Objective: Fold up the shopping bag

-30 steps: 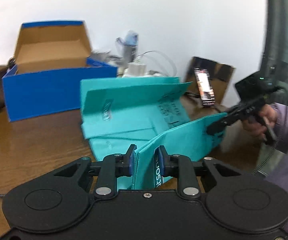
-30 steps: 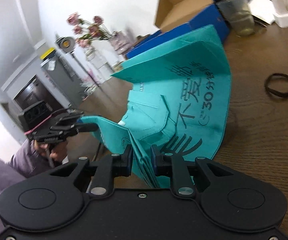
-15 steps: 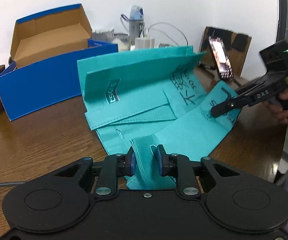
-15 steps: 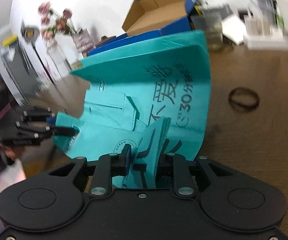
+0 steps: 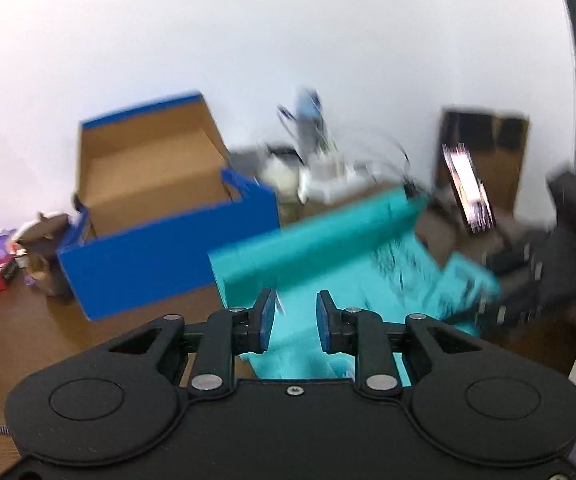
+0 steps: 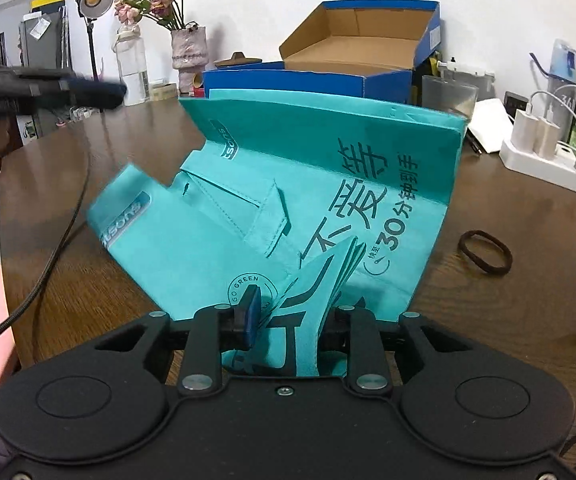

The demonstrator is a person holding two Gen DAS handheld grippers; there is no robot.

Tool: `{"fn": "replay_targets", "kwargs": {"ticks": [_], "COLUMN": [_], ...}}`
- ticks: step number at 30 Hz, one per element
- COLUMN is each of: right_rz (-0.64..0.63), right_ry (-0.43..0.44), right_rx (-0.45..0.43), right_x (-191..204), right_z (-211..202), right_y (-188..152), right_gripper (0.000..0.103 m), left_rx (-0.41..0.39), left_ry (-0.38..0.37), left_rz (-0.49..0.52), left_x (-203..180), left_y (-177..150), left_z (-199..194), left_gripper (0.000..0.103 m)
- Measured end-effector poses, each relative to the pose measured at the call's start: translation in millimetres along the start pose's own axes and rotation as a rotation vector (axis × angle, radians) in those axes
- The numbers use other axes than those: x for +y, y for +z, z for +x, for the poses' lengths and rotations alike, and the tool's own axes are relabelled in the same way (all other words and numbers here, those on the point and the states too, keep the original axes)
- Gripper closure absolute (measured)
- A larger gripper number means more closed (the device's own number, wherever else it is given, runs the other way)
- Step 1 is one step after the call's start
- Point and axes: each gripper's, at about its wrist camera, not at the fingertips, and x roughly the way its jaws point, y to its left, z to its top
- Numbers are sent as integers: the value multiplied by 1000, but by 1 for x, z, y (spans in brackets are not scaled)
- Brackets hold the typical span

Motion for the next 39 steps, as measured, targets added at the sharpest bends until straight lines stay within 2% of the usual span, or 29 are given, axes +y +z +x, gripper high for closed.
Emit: {"fn": "replay_targets", "kwargs": {"ticks": [3, 5, 8, 11, 20, 27, 39], "right_rz": [2, 2, 9, 29, 31, 38, 78], "right_ry": [31, 44, 36, 31, 10, 47, 28], "right_rx": [2, 3, 0, -10, -10, -28, -112], "right_x": [2, 4, 8, 8, 19, 29, 50], "right_z": [3, 5, 5, 3, -5, -24, -53], "right_y": [2, 2, 1, -1, -7, -24, -53], "right_gripper": [76, 76, 76, 75, 74, 74, 73], "left_rx": [-12, 46, 150, 215, 190, 187, 101], "left_ry": [17, 64, 122, 118, 119, 107, 162], "left_rz": [-38, 9, 25, 10, -24, -28, -30], "left_x": [-14, -35, -57, -65, -61, -74, -104], "left_y": [5, -4, -20, -33, -42, -51, -74], "left_z": [-2, 16, 41, 50, 50, 31, -2], "left_gripper": [79, 79, 79, 79, 79, 80, 80]}}
